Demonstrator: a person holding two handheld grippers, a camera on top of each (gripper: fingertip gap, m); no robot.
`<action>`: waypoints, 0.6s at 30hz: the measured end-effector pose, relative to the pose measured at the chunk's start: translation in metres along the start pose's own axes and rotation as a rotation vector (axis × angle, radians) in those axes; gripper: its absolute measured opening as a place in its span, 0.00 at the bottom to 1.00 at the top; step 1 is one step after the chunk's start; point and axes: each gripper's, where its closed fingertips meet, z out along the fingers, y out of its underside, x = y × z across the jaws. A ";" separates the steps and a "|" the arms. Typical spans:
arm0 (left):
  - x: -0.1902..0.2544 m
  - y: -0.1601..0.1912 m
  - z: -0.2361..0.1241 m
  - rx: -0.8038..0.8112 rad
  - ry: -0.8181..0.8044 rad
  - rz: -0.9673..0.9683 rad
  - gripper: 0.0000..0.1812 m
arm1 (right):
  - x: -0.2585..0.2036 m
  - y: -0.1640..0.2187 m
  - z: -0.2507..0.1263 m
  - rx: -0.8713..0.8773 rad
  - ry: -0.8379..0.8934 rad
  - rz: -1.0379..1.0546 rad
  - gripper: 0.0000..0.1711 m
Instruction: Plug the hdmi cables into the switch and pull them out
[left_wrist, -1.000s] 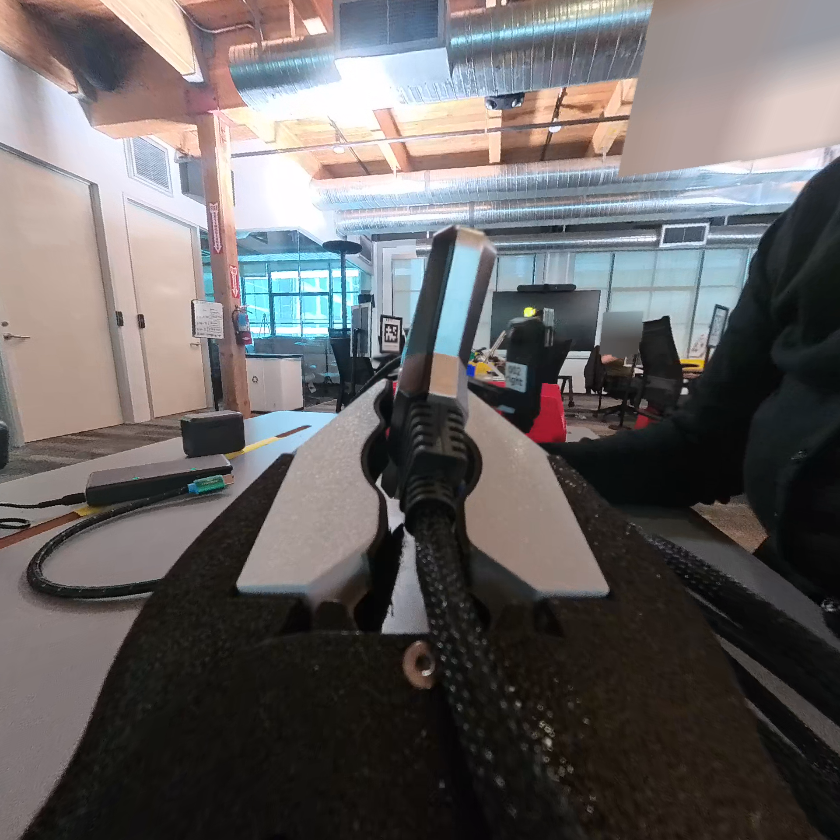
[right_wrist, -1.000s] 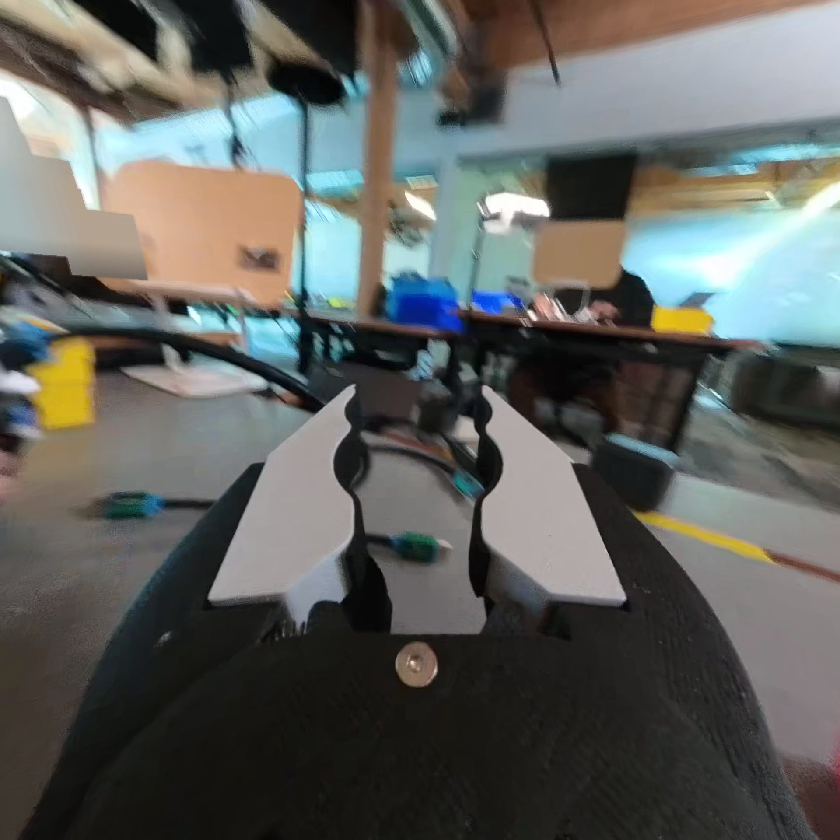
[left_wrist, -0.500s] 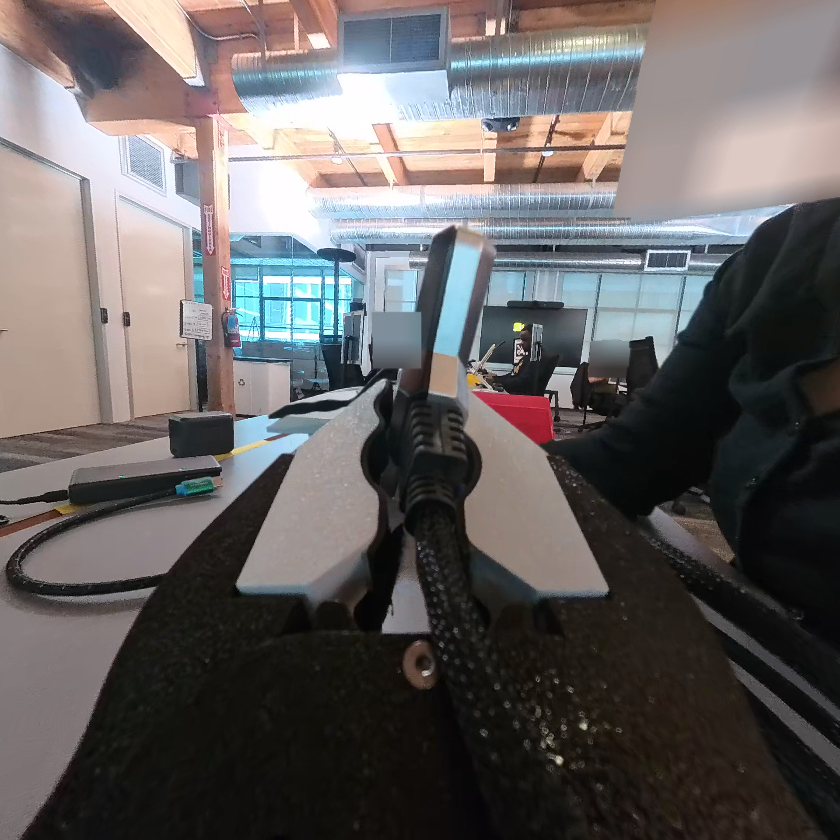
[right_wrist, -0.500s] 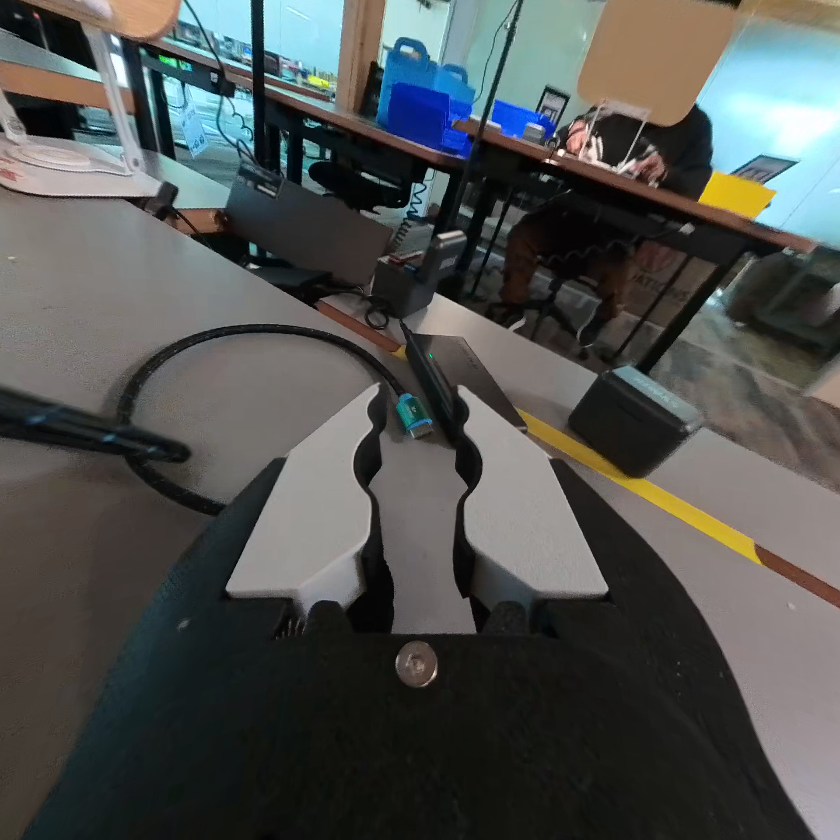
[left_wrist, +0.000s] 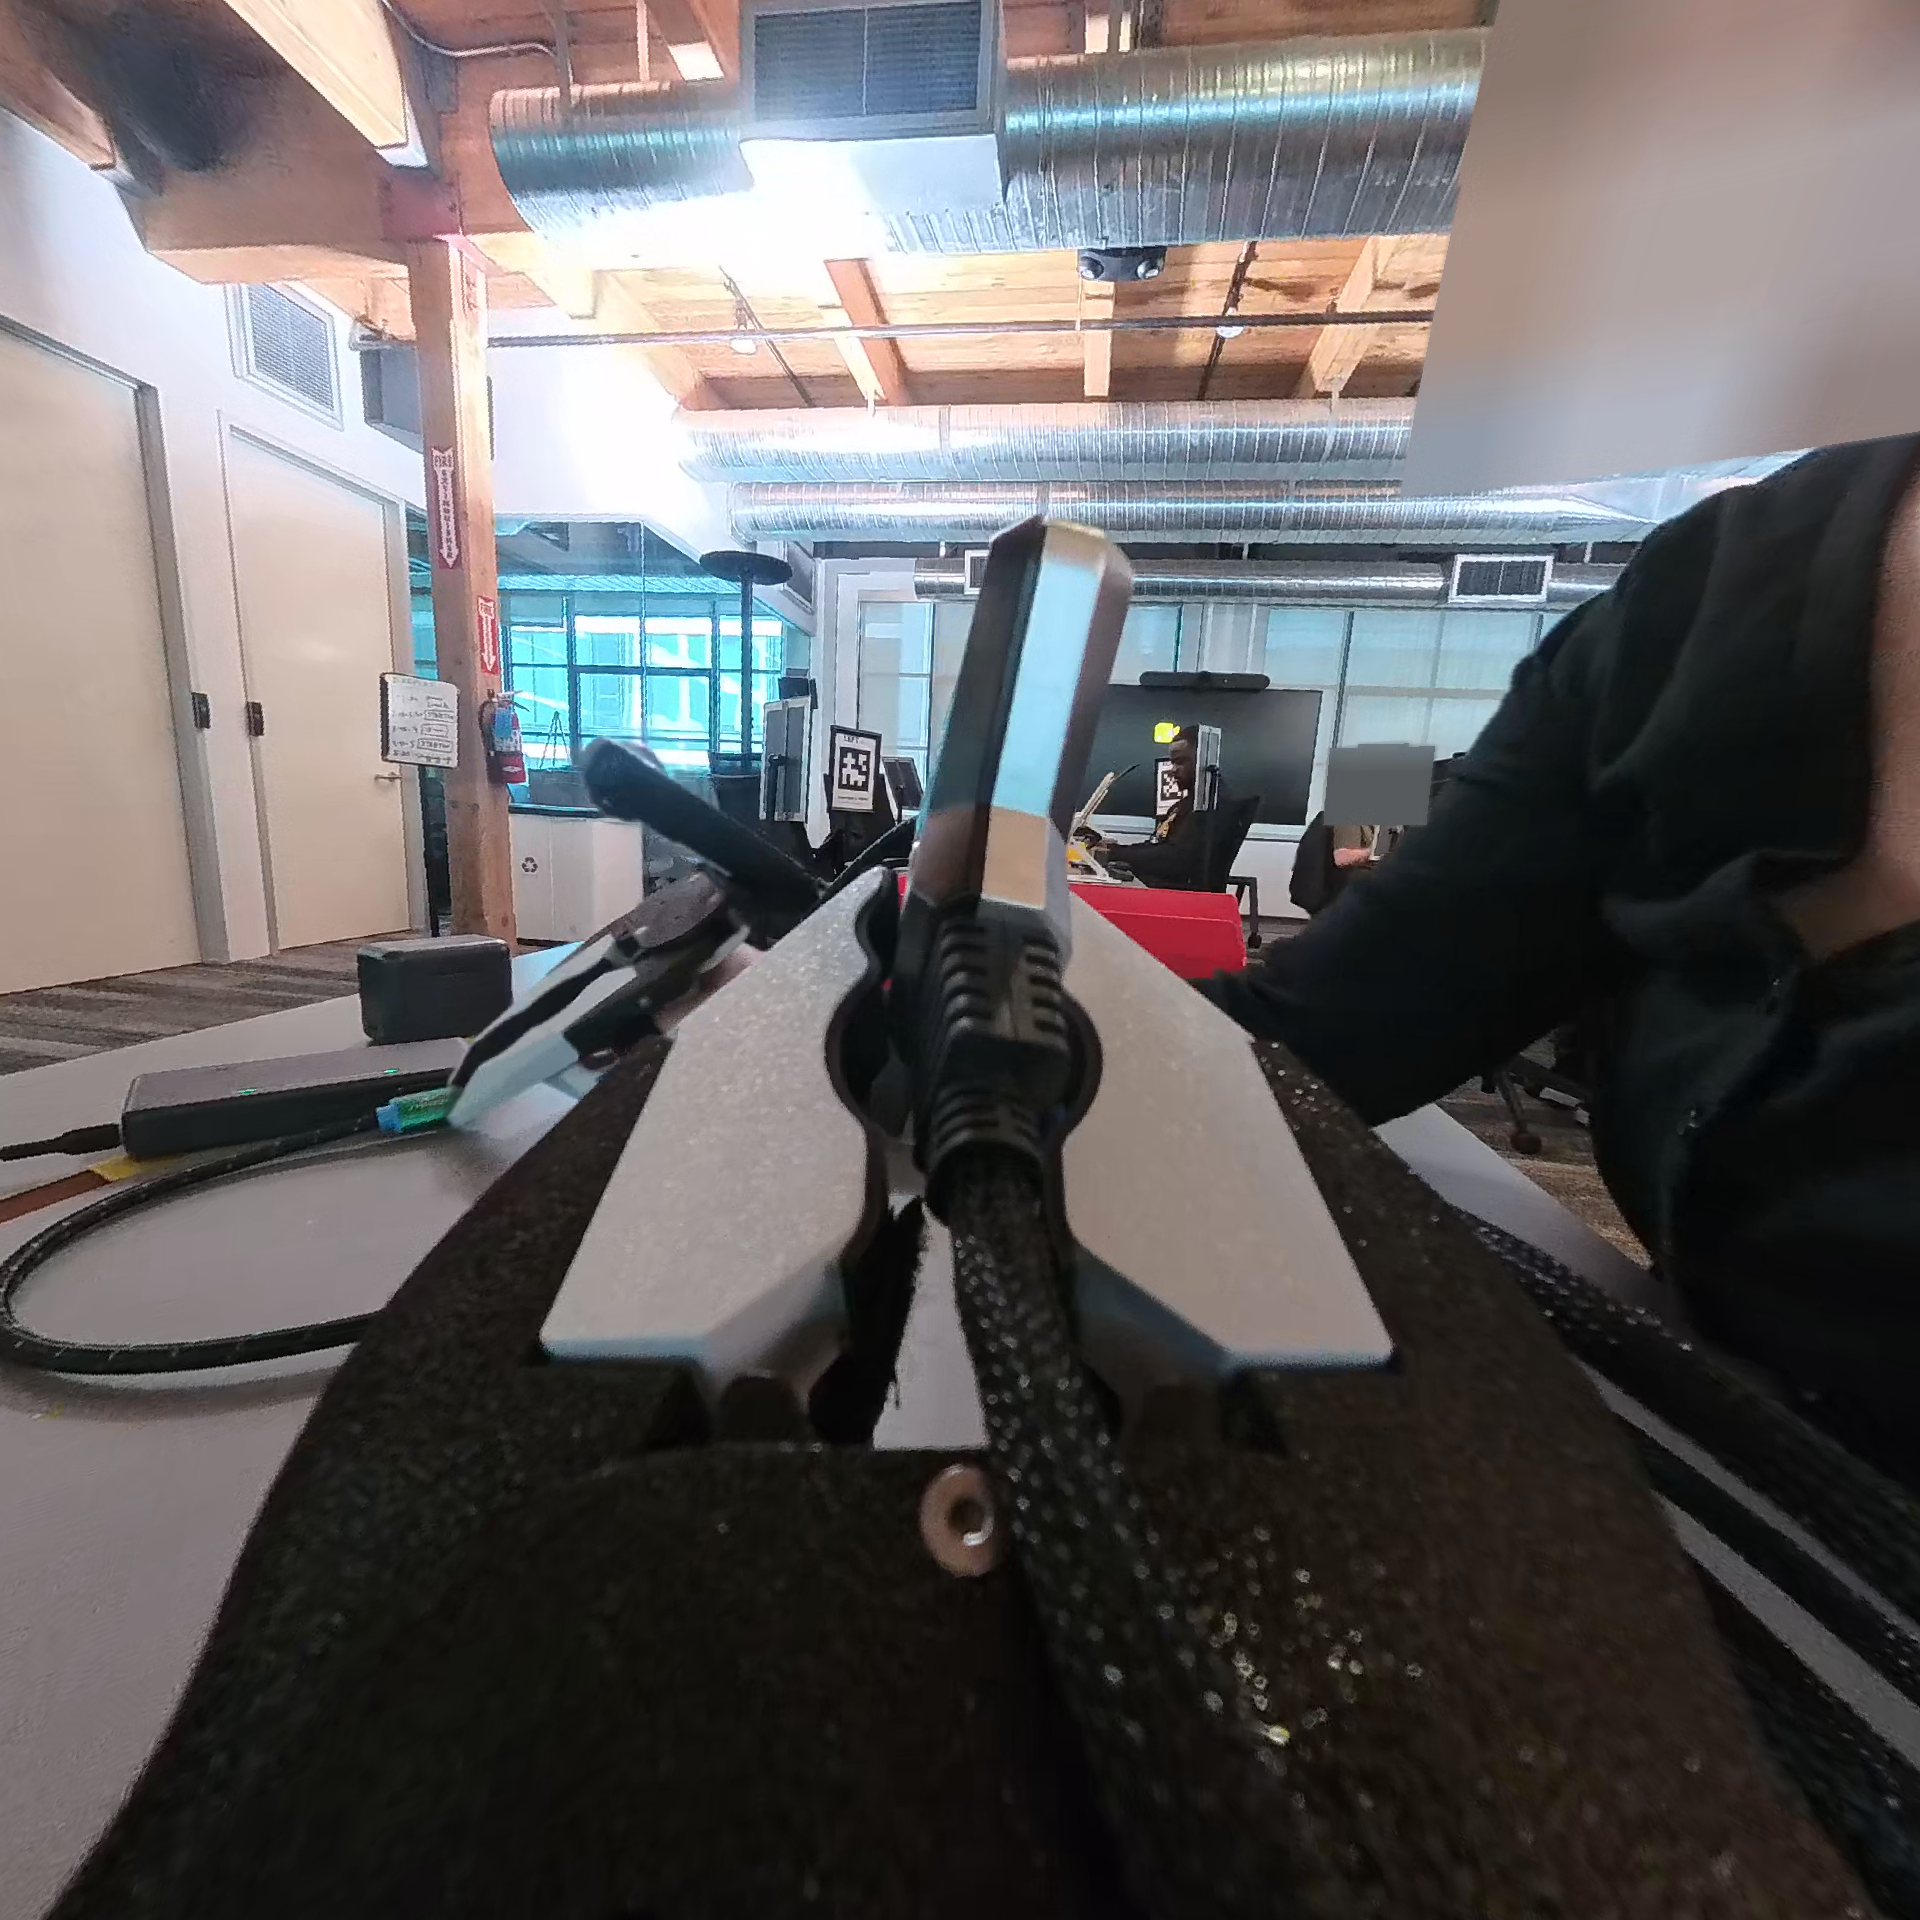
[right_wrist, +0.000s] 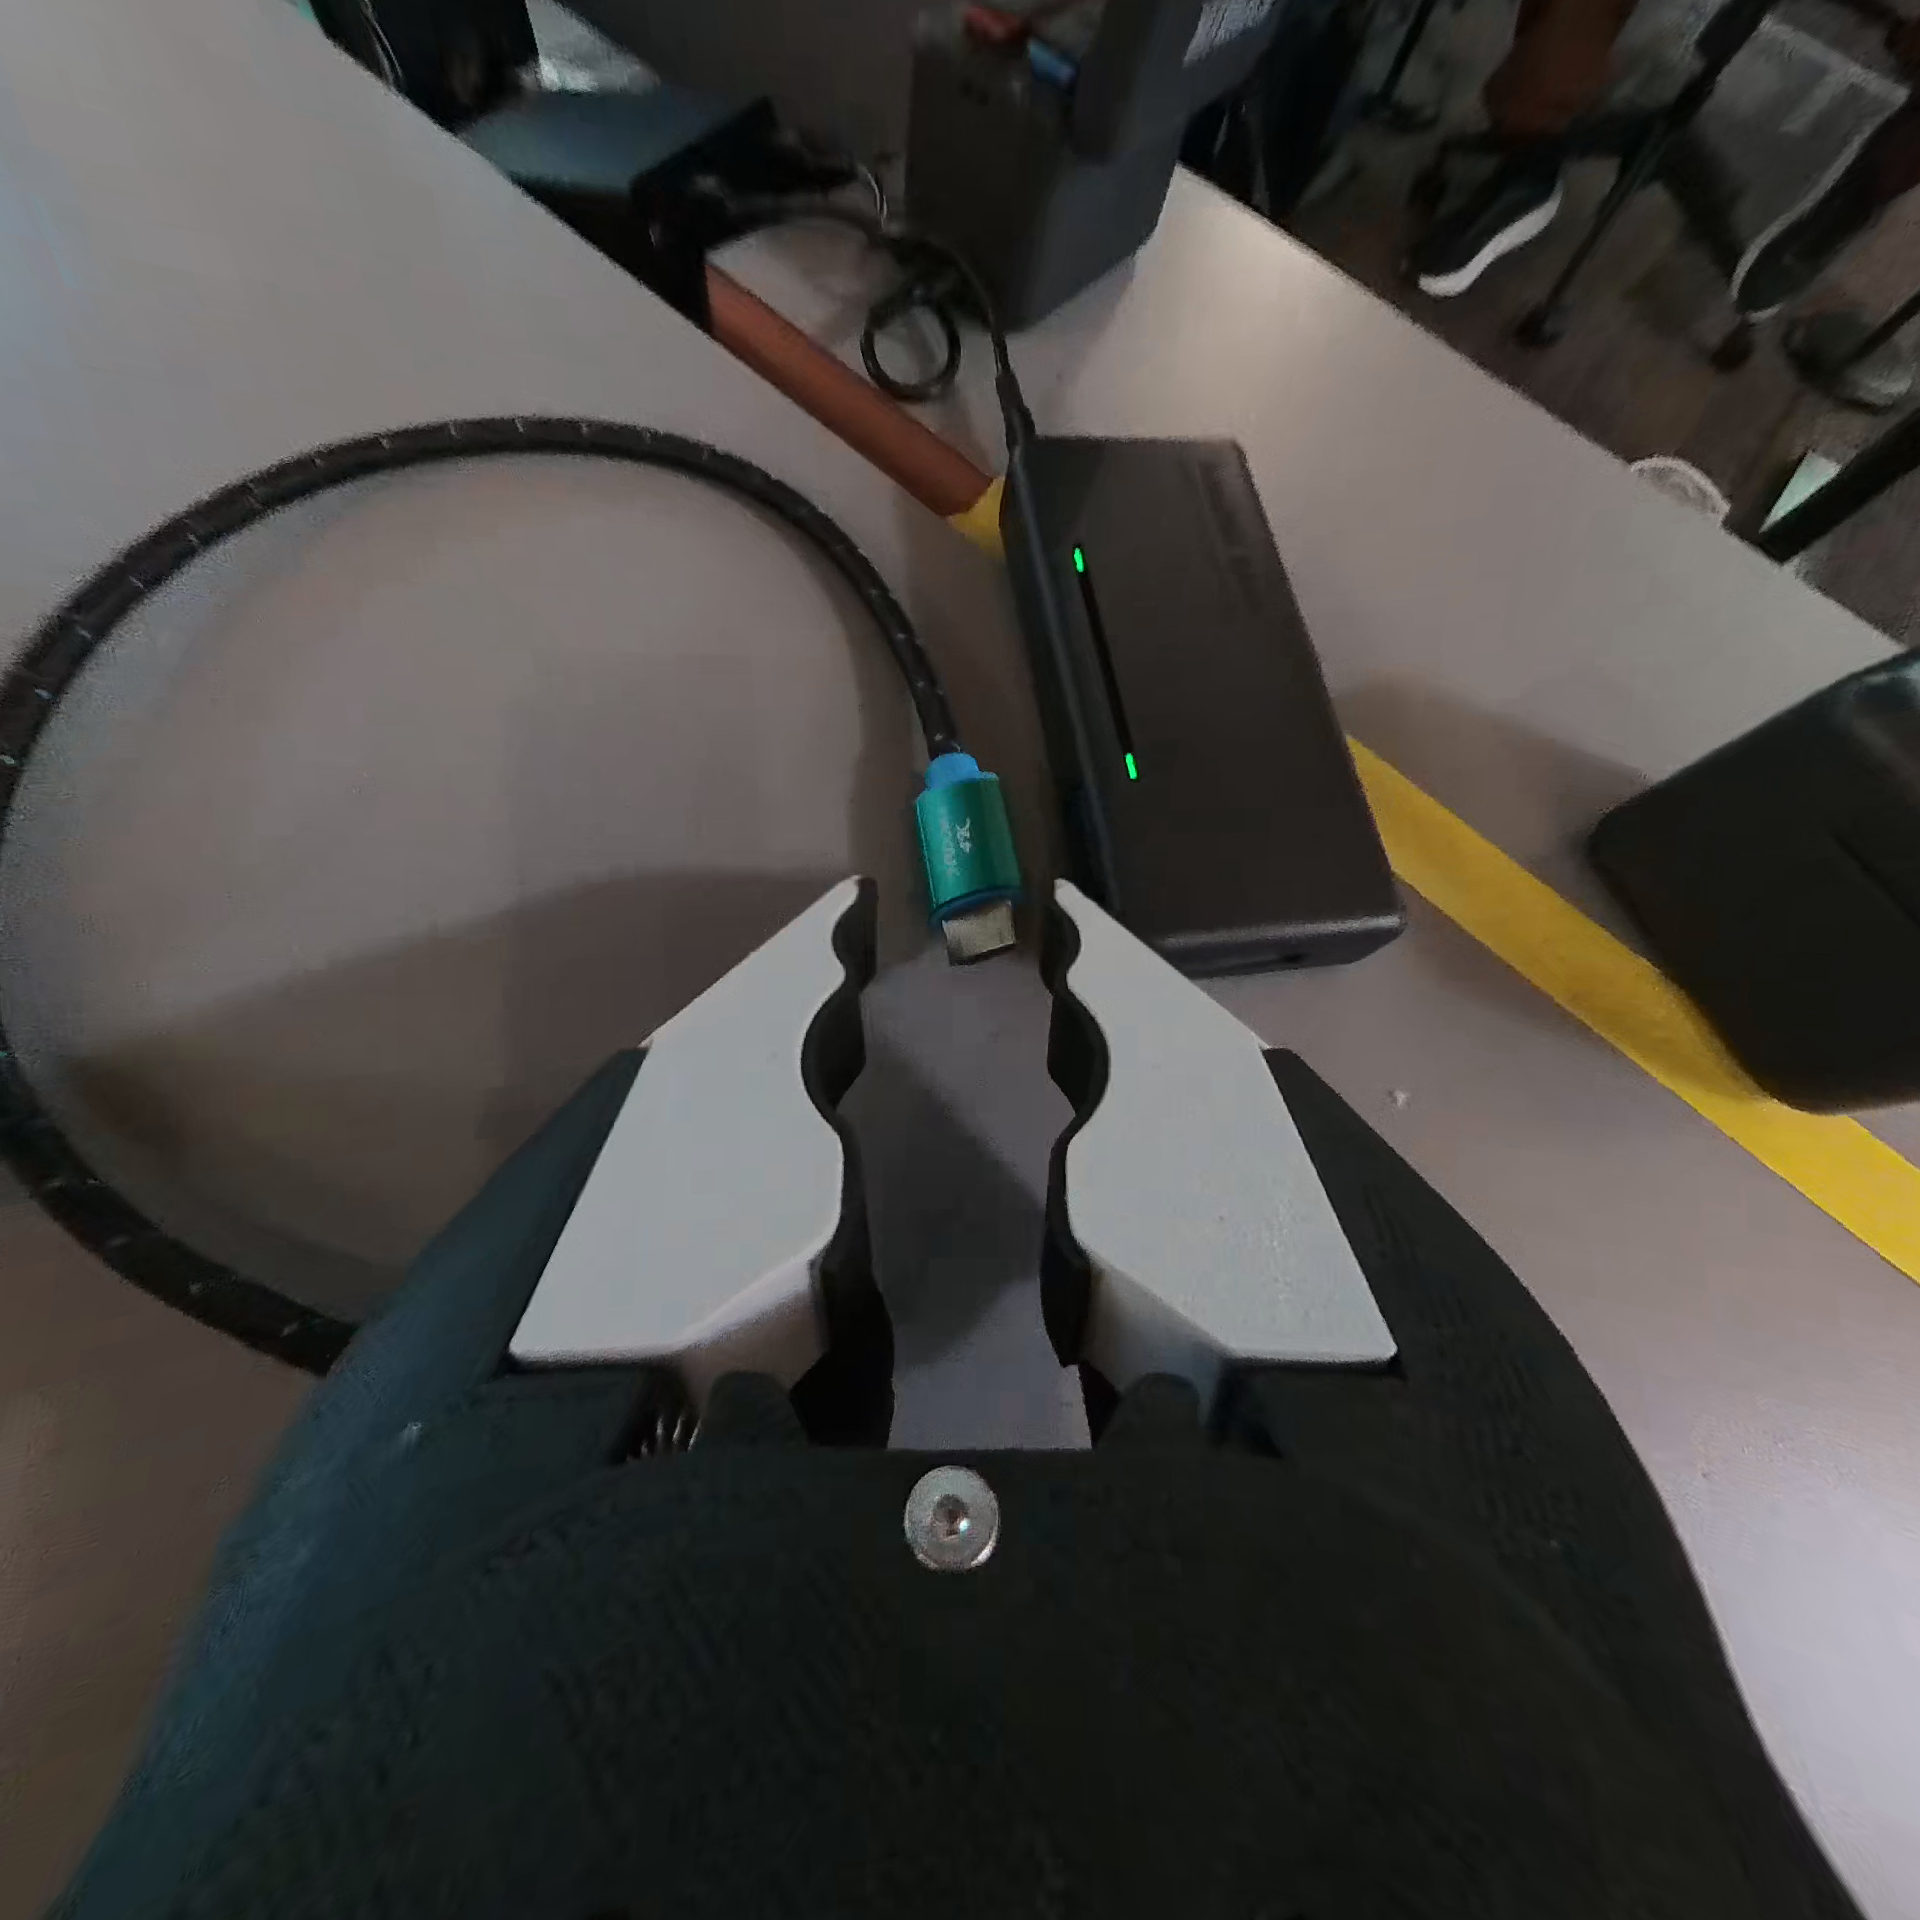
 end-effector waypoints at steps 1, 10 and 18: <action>0.000 0.000 0.000 0.000 0.000 -0.001 0.12 | 0.000 0.003 0.002 -0.025 0.004 -0.010 0.17; -0.014 -0.017 -0.011 0.108 -0.146 0.075 0.12 | 0.019 0.013 -0.012 -0.040 0.201 -0.029 0.11; -0.036 -0.025 -0.026 0.103 -0.395 0.228 0.11 | 0.003 0.047 -0.069 -0.055 0.336 0.052 0.10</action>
